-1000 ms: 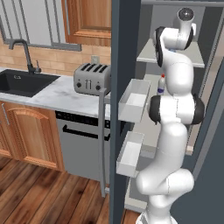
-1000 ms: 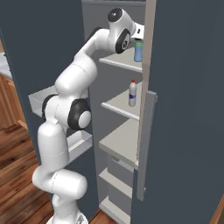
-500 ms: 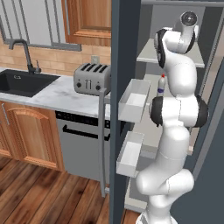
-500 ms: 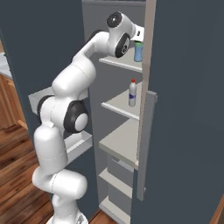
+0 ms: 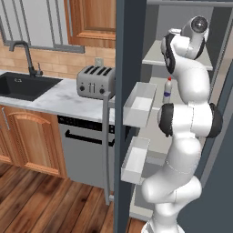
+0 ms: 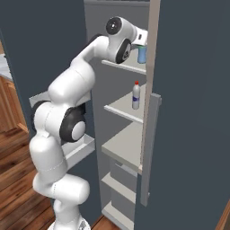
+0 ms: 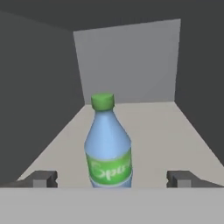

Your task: Take the bottled waters from the counter and place them in the freezer to freeze. Close the freezer door after placing the bottles.

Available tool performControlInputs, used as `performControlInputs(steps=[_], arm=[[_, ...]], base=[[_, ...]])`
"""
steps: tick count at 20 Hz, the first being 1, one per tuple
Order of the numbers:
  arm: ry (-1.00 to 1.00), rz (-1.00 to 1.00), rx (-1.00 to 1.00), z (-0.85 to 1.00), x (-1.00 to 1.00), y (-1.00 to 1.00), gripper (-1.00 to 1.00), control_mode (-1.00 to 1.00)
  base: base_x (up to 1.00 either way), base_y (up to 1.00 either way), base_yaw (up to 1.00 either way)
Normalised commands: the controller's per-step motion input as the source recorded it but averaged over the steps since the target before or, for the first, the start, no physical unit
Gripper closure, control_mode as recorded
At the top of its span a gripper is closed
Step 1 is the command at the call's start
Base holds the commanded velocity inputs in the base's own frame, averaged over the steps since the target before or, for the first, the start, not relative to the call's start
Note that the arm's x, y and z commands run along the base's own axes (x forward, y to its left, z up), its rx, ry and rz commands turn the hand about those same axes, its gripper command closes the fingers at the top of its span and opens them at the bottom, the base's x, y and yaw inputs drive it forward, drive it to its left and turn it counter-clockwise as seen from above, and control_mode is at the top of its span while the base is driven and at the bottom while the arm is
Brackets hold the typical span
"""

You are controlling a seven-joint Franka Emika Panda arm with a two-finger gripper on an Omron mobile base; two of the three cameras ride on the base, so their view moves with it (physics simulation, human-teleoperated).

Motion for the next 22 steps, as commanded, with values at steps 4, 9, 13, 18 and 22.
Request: performControlInputs(steps=[4, 9, 13, 18, 22], arm=[[-0.13, 0.0, 0.0, 0.36, -0.58, 0.1, -1.0, -1.0], [-0.14, 0.0, -0.01, 0.04, -0.66, 0.31, -1.0, -1.0], [-0.11, 0.0, -0.03, 0.0, -0.68, 0.41, -1.0, -1.0], [-0.1, 0.0, -0.04, 0.02, -0.83, 0.35, -1.0, -1.0], [-0.03, 0.0, 0.0, 0.16, -0.93, 0.36, -1.0, -1.0]], base=[[0.0, 0.0, 0.0], [0.0, 0.0, 0.0], [0.0, 0.0, 0.0], [0.0, 0.0, 0.0], [0.0, 0.0, 0.0]])
